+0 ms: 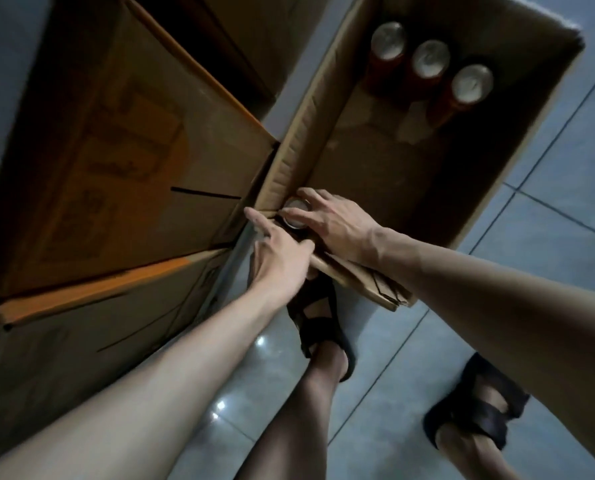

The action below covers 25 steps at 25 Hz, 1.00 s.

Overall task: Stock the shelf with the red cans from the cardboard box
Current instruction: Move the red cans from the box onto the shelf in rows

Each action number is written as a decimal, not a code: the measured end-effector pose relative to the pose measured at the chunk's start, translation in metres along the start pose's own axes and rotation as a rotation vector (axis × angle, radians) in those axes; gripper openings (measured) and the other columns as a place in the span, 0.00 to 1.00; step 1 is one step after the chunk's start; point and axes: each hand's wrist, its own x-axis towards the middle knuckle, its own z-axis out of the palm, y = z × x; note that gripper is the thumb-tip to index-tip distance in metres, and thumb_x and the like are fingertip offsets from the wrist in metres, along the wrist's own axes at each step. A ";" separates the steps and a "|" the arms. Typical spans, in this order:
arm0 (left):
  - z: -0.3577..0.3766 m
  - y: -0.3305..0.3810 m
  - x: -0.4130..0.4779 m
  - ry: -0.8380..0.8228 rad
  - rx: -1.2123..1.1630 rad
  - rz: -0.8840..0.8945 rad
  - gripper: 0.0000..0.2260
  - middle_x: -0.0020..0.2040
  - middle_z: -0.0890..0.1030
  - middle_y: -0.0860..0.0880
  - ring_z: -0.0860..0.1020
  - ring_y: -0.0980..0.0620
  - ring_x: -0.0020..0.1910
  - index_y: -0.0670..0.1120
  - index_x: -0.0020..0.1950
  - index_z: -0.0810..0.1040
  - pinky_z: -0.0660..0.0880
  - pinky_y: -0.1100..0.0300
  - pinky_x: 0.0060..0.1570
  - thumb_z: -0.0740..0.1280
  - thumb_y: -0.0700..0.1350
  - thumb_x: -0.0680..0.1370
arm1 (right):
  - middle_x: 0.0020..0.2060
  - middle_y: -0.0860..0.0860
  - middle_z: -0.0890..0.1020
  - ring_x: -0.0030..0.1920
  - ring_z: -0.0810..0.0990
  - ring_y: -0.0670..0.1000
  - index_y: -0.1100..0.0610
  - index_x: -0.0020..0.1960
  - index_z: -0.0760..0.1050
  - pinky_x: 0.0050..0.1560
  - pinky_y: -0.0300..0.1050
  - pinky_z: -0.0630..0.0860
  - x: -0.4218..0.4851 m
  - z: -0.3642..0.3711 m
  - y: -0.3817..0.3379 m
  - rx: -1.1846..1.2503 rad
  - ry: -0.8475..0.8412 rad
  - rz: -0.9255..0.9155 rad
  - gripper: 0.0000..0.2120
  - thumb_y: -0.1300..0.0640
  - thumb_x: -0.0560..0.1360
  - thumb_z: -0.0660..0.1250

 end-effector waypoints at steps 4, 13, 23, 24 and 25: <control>0.006 -0.005 0.006 -0.010 0.031 0.030 0.47 0.66 0.76 0.38 0.78 0.40 0.59 0.42 0.77 0.30 0.70 0.57 0.48 0.66 0.49 0.77 | 0.73 0.59 0.61 0.67 0.68 0.61 0.47 0.74 0.61 0.61 0.52 0.71 0.023 0.016 -0.006 -0.055 0.028 0.018 0.22 0.55 0.81 0.59; -0.034 0.009 -0.034 -0.050 0.222 0.143 0.45 0.67 0.74 0.37 0.75 0.39 0.62 0.47 0.79 0.36 0.72 0.51 0.55 0.67 0.52 0.76 | 0.55 0.52 0.77 0.55 0.78 0.56 0.43 0.67 0.69 0.56 0.47 0.72 -0.047 -0.050 0.013 0.614 0.220 0.560 0.30 0.47 0.68 0.76; -0.211 0.121 -0.209 -0.230 -0.066 0.527 0.34 0.66 0.77 0.48 0.75 0.49 0.65 0.52 0.74 0.67 0.70 0.55 0.65 0.75 0.55 0.71 | 0.55 0.46 0.84 0.55 0.83 0.47 0.41 0.64 0.77 0.54 0.43 0.79 -0.179 -0.335 -0.078 1.175 0.336 0.353 0.28 0.41 0.65 0.75; -0.238 0.130 -0.234 -0.272 -0.088 0.542 0.33 0.63 0.80 0.49 0.77 0.50 0.62 0.52 0.71 0.69 0.72 0.54 0.64 0.76 0.56 0.69 | 0.55 0.45 0.84 0.54 0.83 0.45 0.41 0.64 0.77 0.52 0.41 0.79 -0.190 -0.372 -0.097 1.160 0.317 0.302 0.27 0.42 0.66 0.75; -0.264 0.137 -0.260 -0.292 -0.115 0.552 0.33 0.59 0.81 0.50 0.78 0.52 0.59 0.51 0.69 0.72 0.74 0.56 0.61 0.77 0.57 0.67 | 0.55 0.44 0.84 0.54 0.83 0.45 0.42 0.64 0.77 0.52 0.40 0.79 -0.201 -0.408 -0.117 1.136 0.298 0.261 0.26 0.43 0.66 0.75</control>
